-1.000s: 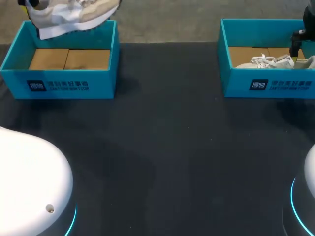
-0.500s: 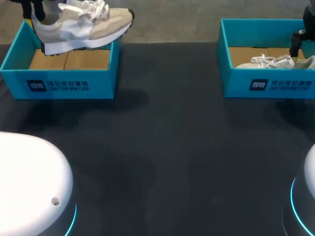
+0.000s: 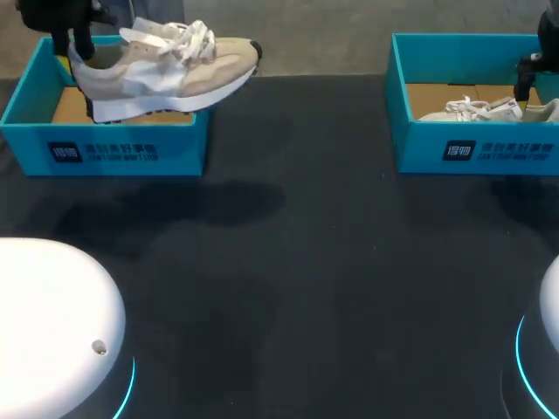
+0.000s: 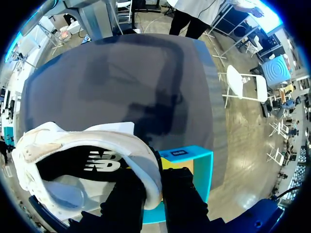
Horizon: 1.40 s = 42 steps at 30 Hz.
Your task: Take the shoe out of the shoebox, open the shoe tongue, remove and reinsert the insole, then place the shoe into the shoebox
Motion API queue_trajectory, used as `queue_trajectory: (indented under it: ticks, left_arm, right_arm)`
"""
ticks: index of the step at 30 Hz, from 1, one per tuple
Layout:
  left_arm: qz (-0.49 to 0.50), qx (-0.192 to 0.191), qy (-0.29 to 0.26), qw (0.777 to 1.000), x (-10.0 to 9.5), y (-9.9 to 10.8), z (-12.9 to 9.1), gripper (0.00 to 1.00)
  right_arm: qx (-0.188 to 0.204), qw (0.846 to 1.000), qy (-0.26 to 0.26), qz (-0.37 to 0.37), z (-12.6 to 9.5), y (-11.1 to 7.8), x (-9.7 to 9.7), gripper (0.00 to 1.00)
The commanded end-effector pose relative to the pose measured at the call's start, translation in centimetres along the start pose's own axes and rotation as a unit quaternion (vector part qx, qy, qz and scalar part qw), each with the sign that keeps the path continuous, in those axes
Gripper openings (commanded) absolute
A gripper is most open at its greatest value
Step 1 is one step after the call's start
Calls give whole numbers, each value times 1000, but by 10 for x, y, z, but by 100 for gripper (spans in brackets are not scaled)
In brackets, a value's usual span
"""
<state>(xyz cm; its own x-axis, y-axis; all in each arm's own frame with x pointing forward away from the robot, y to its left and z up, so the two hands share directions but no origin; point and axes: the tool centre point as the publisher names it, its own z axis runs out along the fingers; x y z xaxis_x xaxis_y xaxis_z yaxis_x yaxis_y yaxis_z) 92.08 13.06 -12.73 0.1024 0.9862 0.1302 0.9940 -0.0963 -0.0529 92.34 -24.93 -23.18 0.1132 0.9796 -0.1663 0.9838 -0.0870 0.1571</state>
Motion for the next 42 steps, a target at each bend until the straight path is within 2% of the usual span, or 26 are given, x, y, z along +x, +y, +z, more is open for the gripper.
queue_trajectory:
  ticks: [1,10,23,34,42]
  left_arm:
    - [-5,-54,3,999,-13,-16,-4,0]
    - [1,-46,1,999,-46,-42,-5,0]
    - [6,-33,-1,999,-92,-99,4,0]
    - [2,-14,-14,1000,-114,-142,25,0]
    - [5,-2,-21,1000,-124,-157,39,0]
  right_arm:
    - [-1,1000,0,0,0,-1,0,100]
    - [-1,1000,0,0,0,-1,0,100]
    - [-1,1000,0,0,0,-1,0,100]
    - [-1,1000,0,0,0,-1,0,100]
    - [-1,1000,0,0,0,-1,0,100]
